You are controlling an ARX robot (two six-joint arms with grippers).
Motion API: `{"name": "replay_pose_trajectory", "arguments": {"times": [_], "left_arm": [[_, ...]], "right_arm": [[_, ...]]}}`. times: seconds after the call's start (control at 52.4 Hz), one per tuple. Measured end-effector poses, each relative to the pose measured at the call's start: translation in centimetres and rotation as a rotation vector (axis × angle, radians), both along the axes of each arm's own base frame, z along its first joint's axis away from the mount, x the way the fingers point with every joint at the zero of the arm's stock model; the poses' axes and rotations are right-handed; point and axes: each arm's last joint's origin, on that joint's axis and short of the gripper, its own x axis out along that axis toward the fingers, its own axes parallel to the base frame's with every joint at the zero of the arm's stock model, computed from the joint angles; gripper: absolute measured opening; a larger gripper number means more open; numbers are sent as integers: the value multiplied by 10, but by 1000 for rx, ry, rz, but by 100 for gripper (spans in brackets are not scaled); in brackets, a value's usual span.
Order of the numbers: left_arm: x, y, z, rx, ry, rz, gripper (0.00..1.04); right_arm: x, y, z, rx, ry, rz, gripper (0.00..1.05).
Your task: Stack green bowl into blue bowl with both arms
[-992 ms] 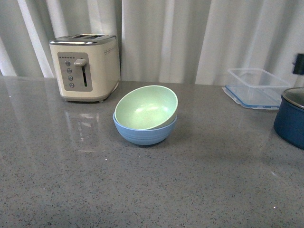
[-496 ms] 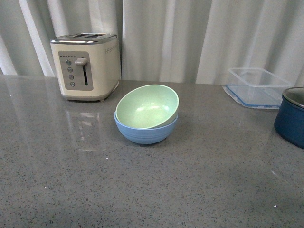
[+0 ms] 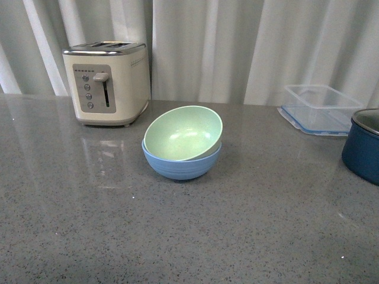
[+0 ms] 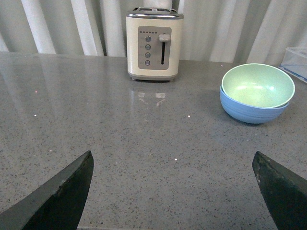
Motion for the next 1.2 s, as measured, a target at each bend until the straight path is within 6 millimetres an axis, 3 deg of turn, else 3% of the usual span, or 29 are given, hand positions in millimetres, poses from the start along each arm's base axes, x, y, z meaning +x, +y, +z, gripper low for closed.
{"name": "replay_pose_trajectory", "arguments": {"times": [0.191,1.201], "left_arm": [[0,0,0,0,0,0,98],[0,0,0,0,0,0,98]], "right_arm": [[-9,0,-11,0,0,0,1],[-37,0,-8,0,-7,1,1]]}}
